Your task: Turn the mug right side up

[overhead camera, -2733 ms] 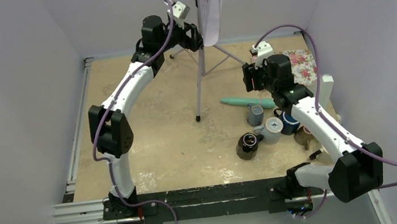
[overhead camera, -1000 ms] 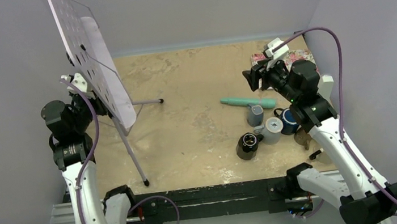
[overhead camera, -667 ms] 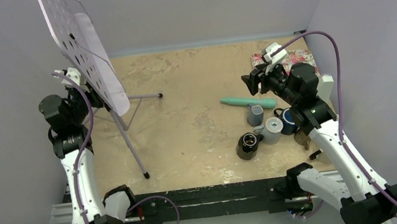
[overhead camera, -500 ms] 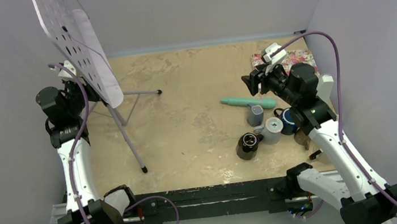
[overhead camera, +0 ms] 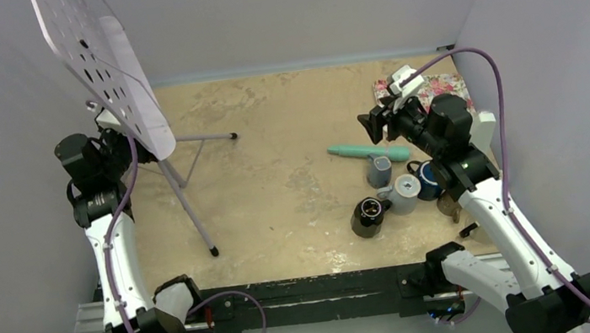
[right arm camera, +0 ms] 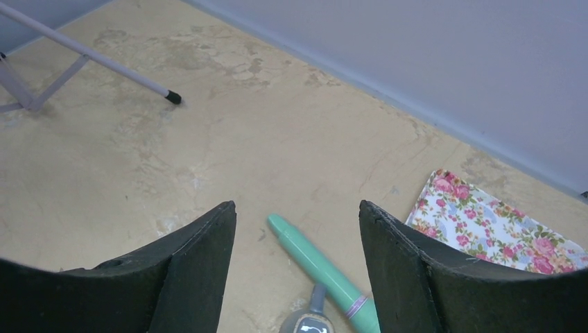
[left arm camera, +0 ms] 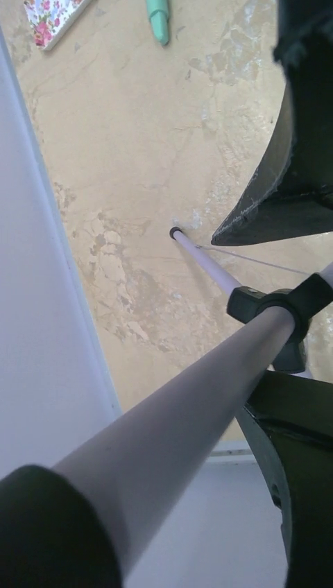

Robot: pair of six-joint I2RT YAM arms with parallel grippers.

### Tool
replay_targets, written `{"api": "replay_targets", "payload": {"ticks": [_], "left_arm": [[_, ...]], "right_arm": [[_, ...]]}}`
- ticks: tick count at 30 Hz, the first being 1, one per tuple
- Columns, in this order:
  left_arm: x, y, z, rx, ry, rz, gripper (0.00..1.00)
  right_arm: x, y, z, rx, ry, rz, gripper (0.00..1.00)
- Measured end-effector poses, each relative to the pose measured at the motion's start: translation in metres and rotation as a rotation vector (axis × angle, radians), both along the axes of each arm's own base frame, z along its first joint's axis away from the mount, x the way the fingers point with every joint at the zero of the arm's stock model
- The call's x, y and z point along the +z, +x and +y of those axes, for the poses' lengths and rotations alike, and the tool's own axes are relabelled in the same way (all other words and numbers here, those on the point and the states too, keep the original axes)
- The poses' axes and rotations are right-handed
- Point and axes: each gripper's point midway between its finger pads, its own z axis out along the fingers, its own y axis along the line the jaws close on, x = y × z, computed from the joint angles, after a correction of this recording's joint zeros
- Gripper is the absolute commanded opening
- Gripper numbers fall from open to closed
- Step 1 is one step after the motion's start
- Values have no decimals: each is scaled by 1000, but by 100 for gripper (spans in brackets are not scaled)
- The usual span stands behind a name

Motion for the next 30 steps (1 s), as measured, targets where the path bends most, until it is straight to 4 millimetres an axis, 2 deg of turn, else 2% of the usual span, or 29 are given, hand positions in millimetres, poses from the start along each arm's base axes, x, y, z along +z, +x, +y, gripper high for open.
{"api": "replay_targets", "payload": {"ticks": [10, 17, 22, 25, 30], "left_arm": [[-4, -42, -4, 57, 47, -11, 71], [-12, -66, -12, 72, 32, 18, 69], [-35, -83, -20, 33, 52, 90, 62], [-51, -98, -33, -60, 103, 140, 60], [-97, -146, -62, -339, 281, 246, 60]], "right_arm": [[-12, -5, 6, 47, -17, 13, 70], [-7, -12, 5, 60, -20, -20, 71], [-1, -17, 6, 75, -14, -53, 71], [2, -17, 6, 78, -13, -67, 71], [5, -18, 7, 82, -14, -82, 71]]}}
